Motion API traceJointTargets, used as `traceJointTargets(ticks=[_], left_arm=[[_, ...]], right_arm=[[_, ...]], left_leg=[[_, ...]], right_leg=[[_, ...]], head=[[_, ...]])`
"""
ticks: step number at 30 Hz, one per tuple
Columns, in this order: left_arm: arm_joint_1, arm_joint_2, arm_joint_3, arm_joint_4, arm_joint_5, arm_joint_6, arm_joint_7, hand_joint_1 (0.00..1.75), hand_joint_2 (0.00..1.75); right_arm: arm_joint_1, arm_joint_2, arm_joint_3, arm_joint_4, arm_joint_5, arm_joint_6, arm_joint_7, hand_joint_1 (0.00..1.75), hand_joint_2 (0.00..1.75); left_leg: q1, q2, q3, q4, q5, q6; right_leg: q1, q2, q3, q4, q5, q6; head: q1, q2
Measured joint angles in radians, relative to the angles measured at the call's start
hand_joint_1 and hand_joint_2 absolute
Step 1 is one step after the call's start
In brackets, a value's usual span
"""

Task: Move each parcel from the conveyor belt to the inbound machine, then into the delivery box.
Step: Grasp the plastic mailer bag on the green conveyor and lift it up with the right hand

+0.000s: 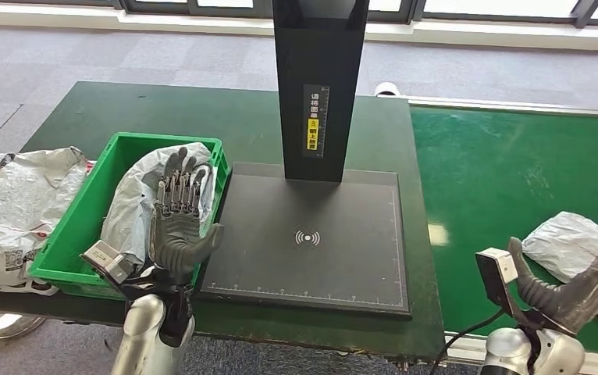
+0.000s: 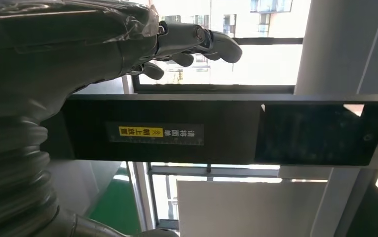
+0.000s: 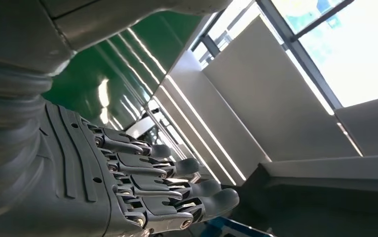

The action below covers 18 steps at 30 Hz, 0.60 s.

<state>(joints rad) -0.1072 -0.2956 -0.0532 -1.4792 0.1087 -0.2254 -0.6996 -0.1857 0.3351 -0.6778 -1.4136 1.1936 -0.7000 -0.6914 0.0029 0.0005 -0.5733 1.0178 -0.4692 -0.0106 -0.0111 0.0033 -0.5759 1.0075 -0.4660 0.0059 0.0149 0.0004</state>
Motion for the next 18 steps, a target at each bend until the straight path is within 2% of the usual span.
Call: traceJointTargets(ticks=[6,10,13,18], left_arm=[[0.000,0.000,-0.002,0.023,-0.022,-0.012,0.000,0.00,1.75],[-0.001,0.000,-0.002,0.036,-0.027,-0.013,0.000,0.00,1.75],[-0.003,0.000,-0.002,0.046,-0.028,-0.013,0.000,0.00,1.75],[-0.004,0.000,-0.003,0.059,-0.030,-0.013,0.000,0.00,1.75]], right_arm=[[-0.091,-0.022,-0.151,0.135,0.116,0.000,0.005,0.00,1.75],[-0.150,-0.065,-0.245,0.240,0.204,0.000,0.067,0.00,1.75],[-0.178,-0.094,-0.279,0.302,0.232,0.000,0.099,0.00,1.75],[-0.198,-0.116,-0.304,0.355,0.240,0.000,0.107,0.00,1.75]], left_leg=[[0.000,0.000,0.000,0.000,0.000,0.000],[0.000,0.000,0.000,0.000,0.000,0.000],[0.000,0.000,0.000,0.000,0.000,0.000],[0.000,0.000,0.000,0.000,0.000,0.000]], right_leg=[[0.000,0.000,0.000,0.000,0.000,0.000],[-0.001,0.000,0.000,0.000,0.000,0.000],[-0.001,0.000,0.000,0.000,0.000,0.000],[0.000,0.000,-0.001,0.000,0.000,0.000]], head=[[0.000,0.000],[0.000,0.000],[0.000,0.000],[0.000,0.000]])
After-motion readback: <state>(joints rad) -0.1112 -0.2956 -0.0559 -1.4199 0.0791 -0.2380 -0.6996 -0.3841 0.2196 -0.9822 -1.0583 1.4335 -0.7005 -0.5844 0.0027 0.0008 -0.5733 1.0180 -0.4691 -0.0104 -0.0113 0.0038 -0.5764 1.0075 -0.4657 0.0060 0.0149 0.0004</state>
